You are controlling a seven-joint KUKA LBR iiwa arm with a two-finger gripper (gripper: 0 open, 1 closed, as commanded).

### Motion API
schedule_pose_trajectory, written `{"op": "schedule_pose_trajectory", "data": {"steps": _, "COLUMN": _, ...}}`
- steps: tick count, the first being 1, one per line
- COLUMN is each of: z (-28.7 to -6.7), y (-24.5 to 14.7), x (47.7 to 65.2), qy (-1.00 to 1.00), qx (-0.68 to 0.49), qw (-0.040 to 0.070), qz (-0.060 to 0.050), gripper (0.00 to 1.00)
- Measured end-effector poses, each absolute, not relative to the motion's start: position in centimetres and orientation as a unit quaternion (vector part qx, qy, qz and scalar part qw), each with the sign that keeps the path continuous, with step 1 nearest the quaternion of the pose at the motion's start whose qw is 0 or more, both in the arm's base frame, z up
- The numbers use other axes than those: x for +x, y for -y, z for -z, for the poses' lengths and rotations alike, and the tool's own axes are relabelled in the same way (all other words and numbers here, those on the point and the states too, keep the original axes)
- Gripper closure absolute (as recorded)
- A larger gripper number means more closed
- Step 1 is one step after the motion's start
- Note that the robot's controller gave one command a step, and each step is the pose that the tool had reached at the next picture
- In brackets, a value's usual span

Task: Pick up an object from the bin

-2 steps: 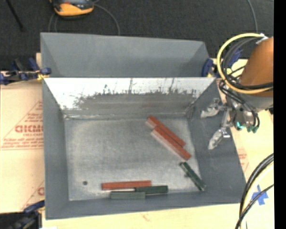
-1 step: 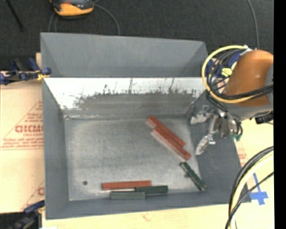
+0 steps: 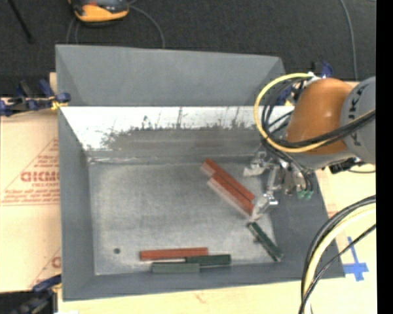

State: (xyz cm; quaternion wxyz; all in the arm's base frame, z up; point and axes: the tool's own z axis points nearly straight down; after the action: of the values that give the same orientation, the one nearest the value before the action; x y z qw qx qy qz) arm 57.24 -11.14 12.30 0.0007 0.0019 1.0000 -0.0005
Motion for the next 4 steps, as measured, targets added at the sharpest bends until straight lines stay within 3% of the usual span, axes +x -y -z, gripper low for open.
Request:
{"op": "schedule_pose_trajectory", "data": {"steps": 1, "z": -8.8, "y": 11.3, "x": 57.8, "qy": -0.998, "qx": -0.064, "qw": 0.003, "qz": 0.001, "gripper": 0.00}}
{"op": "schedule_pose_trajectory", "data": {"steps": 2, "z": -8.4, "y": 11.4, "x": 57.8, "qy": -0.999, "qx": -0.038, "qw": 0.001, "qz": 0.001, "gripper": 1.00}}
{"op": "schedule_pose_trajectory", "data": {"steps": 3, "z": -8.4, "y": 11.3, "x": 57.8, "qy": -0.999, "qx": -0.039, "qw": 0.001, "qz": 0.001, "gripper": 1.00}}
{"op": "schedule_pose_trajectory", "data": {"steps": 4, "z": -10.3, "y": 10.5, "x": 57.4, "qy": -0.995, "qx": -0.100, "qw": -0.003, "qz": 0.000, "gripper": 1.00}}
